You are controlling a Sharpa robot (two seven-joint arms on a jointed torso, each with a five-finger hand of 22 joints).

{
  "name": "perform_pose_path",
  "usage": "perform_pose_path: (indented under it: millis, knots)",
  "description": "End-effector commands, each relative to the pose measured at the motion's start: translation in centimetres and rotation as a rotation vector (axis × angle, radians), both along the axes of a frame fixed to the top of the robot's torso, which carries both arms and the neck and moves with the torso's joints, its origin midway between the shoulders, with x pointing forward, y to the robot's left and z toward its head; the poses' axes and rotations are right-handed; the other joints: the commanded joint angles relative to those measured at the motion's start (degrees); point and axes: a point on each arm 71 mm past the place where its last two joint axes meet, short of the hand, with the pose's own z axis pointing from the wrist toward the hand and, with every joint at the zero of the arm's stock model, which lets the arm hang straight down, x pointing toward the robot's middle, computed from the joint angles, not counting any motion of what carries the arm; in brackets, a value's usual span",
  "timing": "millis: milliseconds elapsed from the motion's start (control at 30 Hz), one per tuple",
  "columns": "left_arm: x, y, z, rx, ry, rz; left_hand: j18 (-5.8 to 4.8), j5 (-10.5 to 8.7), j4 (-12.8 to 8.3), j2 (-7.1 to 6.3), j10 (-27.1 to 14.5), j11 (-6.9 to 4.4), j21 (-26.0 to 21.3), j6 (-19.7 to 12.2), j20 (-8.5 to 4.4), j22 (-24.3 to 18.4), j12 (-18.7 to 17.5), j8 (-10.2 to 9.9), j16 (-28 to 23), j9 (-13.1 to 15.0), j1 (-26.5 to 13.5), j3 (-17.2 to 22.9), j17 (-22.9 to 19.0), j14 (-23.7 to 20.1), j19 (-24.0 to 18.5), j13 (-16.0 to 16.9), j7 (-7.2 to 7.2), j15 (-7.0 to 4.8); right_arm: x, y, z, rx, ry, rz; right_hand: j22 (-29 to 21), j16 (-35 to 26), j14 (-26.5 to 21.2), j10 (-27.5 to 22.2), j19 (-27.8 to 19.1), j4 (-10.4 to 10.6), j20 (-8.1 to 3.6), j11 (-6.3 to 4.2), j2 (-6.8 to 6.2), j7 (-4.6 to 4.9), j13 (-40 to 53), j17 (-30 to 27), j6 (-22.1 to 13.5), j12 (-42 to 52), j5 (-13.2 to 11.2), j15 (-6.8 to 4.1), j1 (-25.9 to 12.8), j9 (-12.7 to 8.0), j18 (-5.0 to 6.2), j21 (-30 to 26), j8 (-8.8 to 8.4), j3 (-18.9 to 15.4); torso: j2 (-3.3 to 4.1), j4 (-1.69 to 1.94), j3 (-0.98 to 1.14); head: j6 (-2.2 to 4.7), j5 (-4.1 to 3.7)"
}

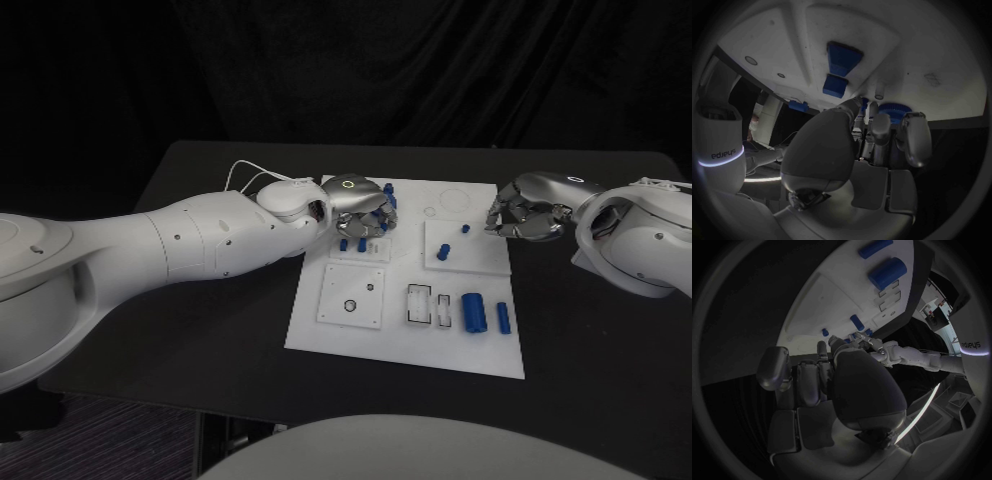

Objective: Assemble the parts on the task board

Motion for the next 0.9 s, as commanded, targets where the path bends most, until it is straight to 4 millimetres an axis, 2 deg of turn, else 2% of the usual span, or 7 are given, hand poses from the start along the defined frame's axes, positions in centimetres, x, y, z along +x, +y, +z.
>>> perform_pose_path:
  millis: [33, 167, 367, 633, 900]
  knots:
    - [-0.2, -0.1, -0.2, -0.003, -0.001, -0.013, -0.96, 0.37, -0.3, 0.58, 0.36, -0.41, 0.71, 0.88, -0.23, 10.62, 0.83, 0.54, 0.33, 0.34, 0.23, -0.3, 0.08, 0.08, 0.53, 0.68, 0.26, -0.57, 0.0, -0.1, -0.2, -0.013, 0.014, -0.014, 7.77, -0.25, 2.82, -0.26, -0.46, 0.15, -0.08, -0.11, 0.03, -0.3, -0.03, 7.03, 0.81, -0.26, -0.25, -0.16, 0.59, 0.26, 0.37, -0.42, 0.69, -0.13, 0.0, 0.07, -0.02, -0.01, -0.06]
    - [-0.2, -0.1, -0.2, -0.008, -0.006, -0.019, -1.03, 0.52, -0.45, 0.97, 1.08, -0.61, 1.05, 1.92, -0.4, 10.71, 1.52, 1.21, 0.45, 0.74, 0.5, -0.4, 0.17, 0.44, 0.73, 1.23, 0.62, -0.76, 0.0, -0.1, -0.2, -0.015, 0.016, -0.015, 7.77, -0.27, 2.82, -0.25, -0.46, 0.1, -0.16, -0.26, 0.04, -0.48, -0.05, 7.01, 1.21, -0.26, -0.24, -0.26, 0.66, 0.53, 0.38, -0.5, 1.14, -0.17, 0.03, 0.08, 0.06, -0.01, -0.01]
    - [-0.3, -0.1, -0.1, -0.021, -0.021, -0.033, -1.17, 1.79, -1.5, 1.83, 3.02, -1.9, 1.75, 3.57, -0.91, 10.91, 2.23, 2.35, 0.37, 1.59, 2.12, 0.05, -0.06, 0.92, 1.12, 1.75, 1.43, -1.61, 0.0, -0.1, -0.3, -0.016, 0.018, -0.015, 7.78, -0.34, 2.82, -0.2, -0.43, 0.03, -0.28, -0.47, 0.04, -0.75, -0.04, 6.96, 1.67, -0.23, -0.24, -0.42, 0.78, 0.95, 0.39, -0.58, 1.78, -0.21, 0.09, 0.0, 0.02, -0.01, 0.16]
    - [-0.7, 0.2, 0.4, -0.06, -0.064, -0.044, -1.07, 1.87, -1.78, 1.95, 3.47, -2.11, 1.31, 3.75, -1.1, 10.77, 1.84, 2.46, -0.22, 1.76, 2.62, 0.24, -0.92, 0.53, 0.88, 1.47, 1.82, -1.86, -0.1, -0.1, -0.3, -0.015, 0.018, -0.014, 7.73, -0.45, 2.79, -0.31, -0.48, 0.01, -0.31, -0.52, 0.04, -0.81, -0.19, 6.89, 1.72, -0.33, -0.24, -0.46, 0.81, 1.03, 0.42, -0.78, 1.9, -0.21, 0.08, 0.01, 0.04, -0.01, 0.27]
    - [-2.3, 0.8, 1.8, -0.118, -0.102, -0.073, -1.02, 2.21, -1.68, 1.68, 3.22, -1.98, 0.95, 3.99, -1.3, 10.67, 0.01, 2.45, -0.9, 1.91, 2.89, 0.37, -1.7, 0.25, 0.68, 0.16, 2.6, -1.83, -0.2, -0.4, -0.2, -0.013, 0.015, -0.021, 7.69, -0.54, 2.76, -0.38, -0.53, -0.01, -0.32, -0.54, 0.01, -0.82, -0.29, 6.83, 1.71, -0.4, -0.24, -0.48, 0.83, 1.07, 0.45, -0.94, 1.95, -0.23, 0.07, 0.04, 0.05, -0.01, 0.27]
